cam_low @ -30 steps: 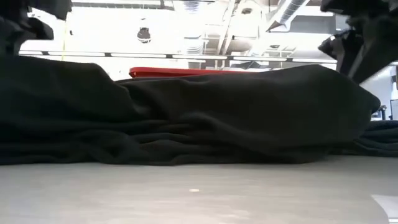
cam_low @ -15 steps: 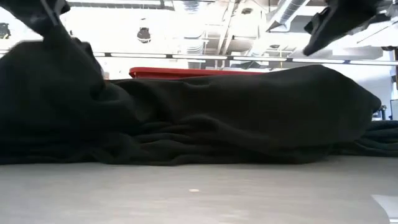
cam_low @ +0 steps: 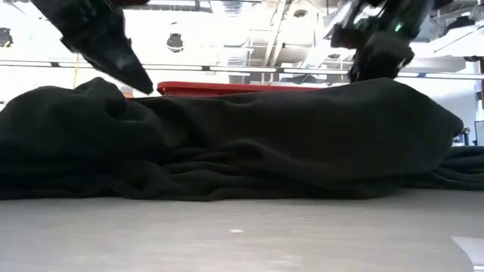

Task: Fold Laundry from Bin
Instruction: Fold the black shirt

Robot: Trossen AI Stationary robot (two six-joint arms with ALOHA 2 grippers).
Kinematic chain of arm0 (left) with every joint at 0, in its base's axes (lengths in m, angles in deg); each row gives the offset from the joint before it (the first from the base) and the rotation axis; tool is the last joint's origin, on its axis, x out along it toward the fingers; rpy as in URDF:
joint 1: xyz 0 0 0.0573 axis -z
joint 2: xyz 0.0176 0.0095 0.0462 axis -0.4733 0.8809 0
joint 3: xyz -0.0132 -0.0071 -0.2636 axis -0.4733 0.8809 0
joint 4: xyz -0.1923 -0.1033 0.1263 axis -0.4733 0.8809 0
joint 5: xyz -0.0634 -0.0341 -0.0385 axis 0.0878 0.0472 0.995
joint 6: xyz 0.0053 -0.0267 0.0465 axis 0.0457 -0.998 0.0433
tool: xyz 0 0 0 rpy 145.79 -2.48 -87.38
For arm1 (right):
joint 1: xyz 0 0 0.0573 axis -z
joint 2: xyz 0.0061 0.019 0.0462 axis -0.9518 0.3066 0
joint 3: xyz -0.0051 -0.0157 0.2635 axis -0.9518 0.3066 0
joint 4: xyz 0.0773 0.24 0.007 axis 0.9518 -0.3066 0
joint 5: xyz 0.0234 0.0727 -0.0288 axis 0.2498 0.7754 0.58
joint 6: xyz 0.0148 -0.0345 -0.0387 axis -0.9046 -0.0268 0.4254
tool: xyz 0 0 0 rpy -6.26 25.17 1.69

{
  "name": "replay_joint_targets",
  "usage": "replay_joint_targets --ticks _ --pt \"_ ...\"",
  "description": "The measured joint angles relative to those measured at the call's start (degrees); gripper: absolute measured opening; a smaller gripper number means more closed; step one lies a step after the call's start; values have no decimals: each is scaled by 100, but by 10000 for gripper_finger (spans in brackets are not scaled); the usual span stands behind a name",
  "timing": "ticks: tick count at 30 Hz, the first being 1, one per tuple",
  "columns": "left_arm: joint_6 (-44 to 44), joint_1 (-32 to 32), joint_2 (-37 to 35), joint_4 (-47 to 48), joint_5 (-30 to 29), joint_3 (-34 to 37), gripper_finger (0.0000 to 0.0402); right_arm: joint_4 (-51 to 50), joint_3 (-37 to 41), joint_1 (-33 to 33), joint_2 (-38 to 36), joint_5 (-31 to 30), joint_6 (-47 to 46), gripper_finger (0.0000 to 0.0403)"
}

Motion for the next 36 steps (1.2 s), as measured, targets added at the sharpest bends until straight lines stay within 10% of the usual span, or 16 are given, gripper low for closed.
replay_joint_targets --ticks 7,19,29,36 --pt "-46 -241 68 -1144 475 571 208 -476 95 452 234 1596 -273 262" --pt "-478 -231 1312 -2205 1133 955 204 -81 540 -785 55 1149 -1138 262" --pt "-270 -79 1513 -2227 1837 698 18 202 377 -1806 -161 1025 -1281 262" --pt "43 2 790 -1208 1824 325 4 379 358 -2271 -474 786 -1285 262"
